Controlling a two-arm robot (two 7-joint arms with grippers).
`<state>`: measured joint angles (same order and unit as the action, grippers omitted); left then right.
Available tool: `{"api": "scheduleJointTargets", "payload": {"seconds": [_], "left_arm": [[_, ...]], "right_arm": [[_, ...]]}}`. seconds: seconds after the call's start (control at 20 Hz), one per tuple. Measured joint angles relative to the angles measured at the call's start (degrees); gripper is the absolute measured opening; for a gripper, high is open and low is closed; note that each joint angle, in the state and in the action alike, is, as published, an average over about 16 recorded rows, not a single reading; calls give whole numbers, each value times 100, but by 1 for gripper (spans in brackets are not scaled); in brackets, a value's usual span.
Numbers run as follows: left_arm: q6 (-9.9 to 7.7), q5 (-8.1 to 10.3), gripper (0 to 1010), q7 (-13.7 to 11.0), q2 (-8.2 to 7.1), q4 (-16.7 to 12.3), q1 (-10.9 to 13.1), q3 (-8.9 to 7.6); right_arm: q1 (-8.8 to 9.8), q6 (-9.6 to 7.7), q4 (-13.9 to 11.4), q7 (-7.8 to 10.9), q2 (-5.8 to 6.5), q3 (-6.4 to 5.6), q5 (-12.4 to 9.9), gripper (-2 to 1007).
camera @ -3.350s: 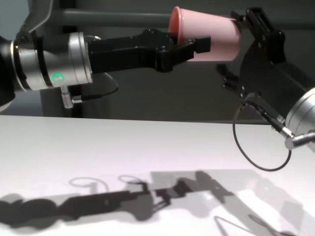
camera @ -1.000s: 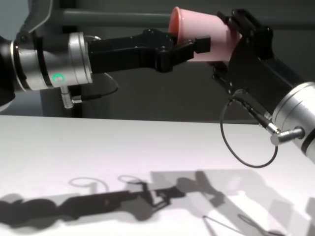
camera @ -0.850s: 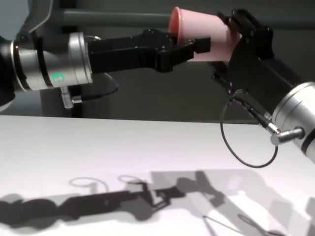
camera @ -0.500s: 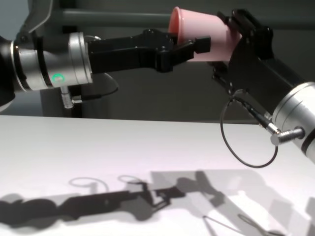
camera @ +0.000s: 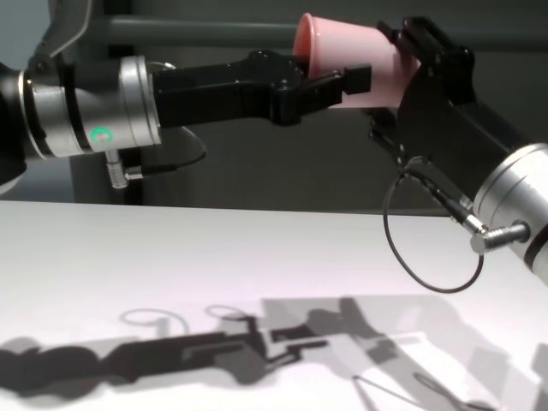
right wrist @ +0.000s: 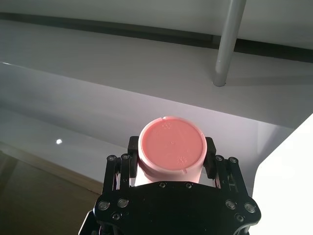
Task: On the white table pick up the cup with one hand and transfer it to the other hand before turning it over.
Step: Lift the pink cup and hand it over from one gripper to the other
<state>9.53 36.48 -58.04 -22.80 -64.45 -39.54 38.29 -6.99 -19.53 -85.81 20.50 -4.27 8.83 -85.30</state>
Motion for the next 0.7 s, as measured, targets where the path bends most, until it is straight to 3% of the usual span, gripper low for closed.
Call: {"api": "scheduleJointTargets", "payload": {"seconds": [0.7], "left_arm": [[0, 0, 647, 0, 0, 0, 0, 0]], "right_arm": [[0, 0, 0, 0, 0, 0, 1, 742]]}}
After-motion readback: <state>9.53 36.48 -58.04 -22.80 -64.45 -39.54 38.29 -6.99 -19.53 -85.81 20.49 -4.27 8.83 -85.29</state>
